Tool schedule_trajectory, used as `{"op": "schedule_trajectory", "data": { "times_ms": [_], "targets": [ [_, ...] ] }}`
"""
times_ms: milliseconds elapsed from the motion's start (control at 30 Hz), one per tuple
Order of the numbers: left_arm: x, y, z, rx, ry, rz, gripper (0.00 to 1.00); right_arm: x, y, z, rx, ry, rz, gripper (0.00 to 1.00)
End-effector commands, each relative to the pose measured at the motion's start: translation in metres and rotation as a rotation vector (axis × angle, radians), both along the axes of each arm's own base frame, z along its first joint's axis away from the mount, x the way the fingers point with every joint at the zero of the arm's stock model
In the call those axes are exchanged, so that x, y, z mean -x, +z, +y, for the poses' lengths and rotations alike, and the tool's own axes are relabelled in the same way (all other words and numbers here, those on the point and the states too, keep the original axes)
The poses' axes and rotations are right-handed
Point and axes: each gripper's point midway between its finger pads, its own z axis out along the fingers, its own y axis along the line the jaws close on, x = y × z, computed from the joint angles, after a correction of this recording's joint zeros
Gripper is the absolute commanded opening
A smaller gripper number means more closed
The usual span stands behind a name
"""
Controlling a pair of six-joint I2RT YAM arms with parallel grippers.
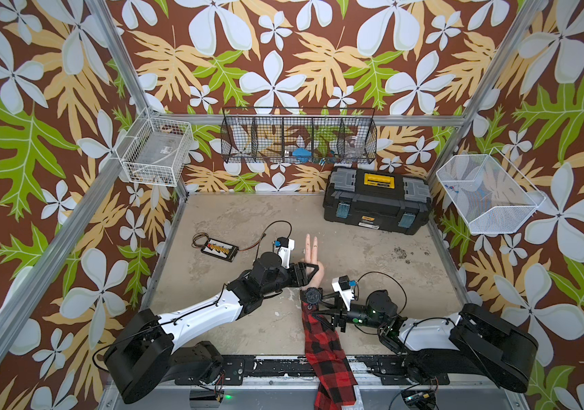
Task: Take off the watch
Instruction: Adjust the hand at the center of the board.
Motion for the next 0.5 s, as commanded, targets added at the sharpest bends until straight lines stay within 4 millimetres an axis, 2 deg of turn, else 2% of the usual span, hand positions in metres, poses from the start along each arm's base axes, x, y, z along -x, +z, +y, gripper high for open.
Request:
{"op": "schedule_trajectory", "data": {
  "times_ms": [0,200,267,467],
  "targets": [
    [-0.003,0.032,-0.007,0.126,-0.007,-0.046,0.24,-0.002,0.018,0.007,-0.069,0.017,-0.037,0.69],
    [-0.003,0.033,-0.005,0.152,0.006,-0.031,0.23,-0.004,0.013,0.017,-0.076,0.047,-0.016,0.68],
    [-0.003,0.033,-0.004,0.158,0.01,-0.029,0.23,0.001,0.012,0.021,-0.08,0.089,-0.008,0.67],
    [-0.004,0.039,0.0,0.175,0.021,-0.035,0.22,0.001,0.006,0.028,-0.074,0.105,0.012,0.6]
  ]
}}
